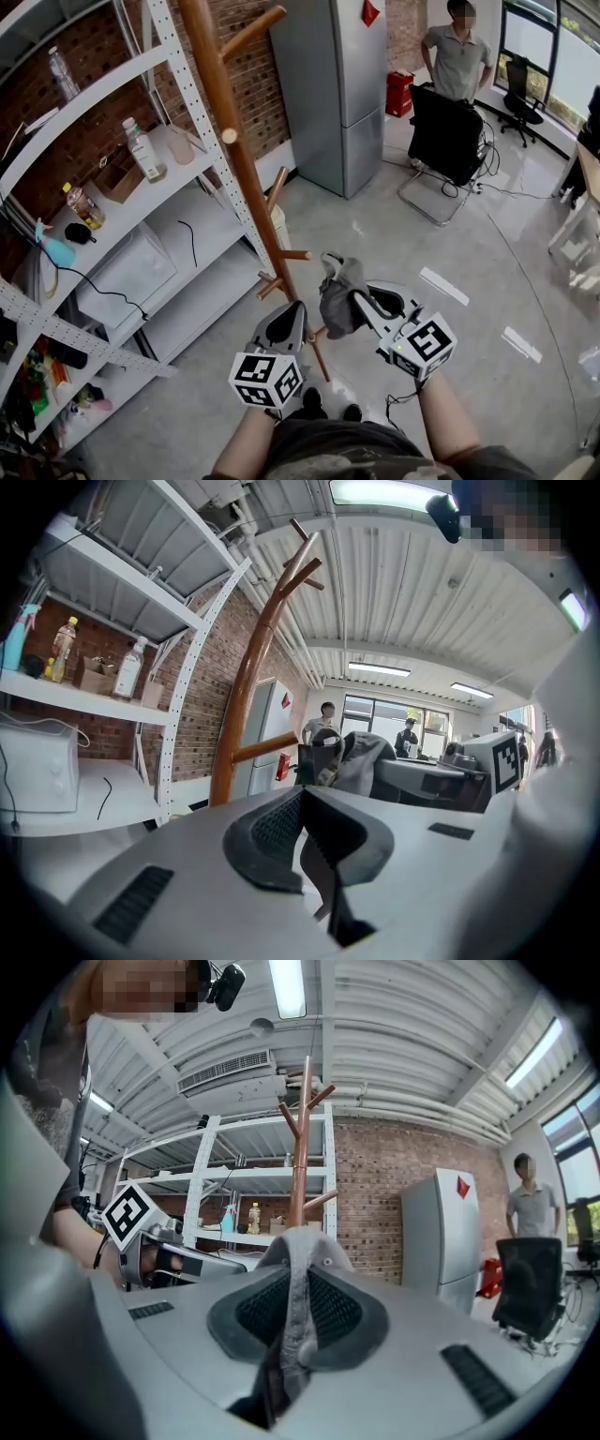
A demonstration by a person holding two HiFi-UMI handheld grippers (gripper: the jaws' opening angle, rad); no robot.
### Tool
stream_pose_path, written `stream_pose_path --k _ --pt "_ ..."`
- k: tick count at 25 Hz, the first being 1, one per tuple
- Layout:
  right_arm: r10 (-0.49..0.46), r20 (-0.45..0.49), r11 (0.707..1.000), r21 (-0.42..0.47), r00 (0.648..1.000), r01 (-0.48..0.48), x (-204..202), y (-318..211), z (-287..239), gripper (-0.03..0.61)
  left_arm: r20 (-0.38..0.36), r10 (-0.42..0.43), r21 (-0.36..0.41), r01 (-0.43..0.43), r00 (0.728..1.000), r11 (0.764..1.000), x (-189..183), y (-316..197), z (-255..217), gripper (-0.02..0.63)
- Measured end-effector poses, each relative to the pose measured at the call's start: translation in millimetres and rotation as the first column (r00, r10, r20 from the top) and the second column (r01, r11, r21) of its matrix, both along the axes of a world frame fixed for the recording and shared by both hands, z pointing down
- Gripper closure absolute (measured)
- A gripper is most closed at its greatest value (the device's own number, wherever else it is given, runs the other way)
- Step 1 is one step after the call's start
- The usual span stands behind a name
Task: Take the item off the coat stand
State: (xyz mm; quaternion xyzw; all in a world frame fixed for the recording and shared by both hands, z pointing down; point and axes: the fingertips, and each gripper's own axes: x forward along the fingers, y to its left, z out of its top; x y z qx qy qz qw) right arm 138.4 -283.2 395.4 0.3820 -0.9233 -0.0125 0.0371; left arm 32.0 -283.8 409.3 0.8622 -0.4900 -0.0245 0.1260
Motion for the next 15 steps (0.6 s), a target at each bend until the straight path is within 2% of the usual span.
stream_pose_path --k 8,15 --pt "-0.005 0.008 0.999 -0.038 1.000 0.006 12 21 24 0.535 0.018 0.011 -0.019 -0.011 1.000 1.000 15 19 12 0.607" --pt "0.052 0.012 0.997 -0.063 0.999 -0.051 22 27 36 0.535 0.016 0.072 -0.029 -0.071 0.997 0.997 26 25 20 0.607"
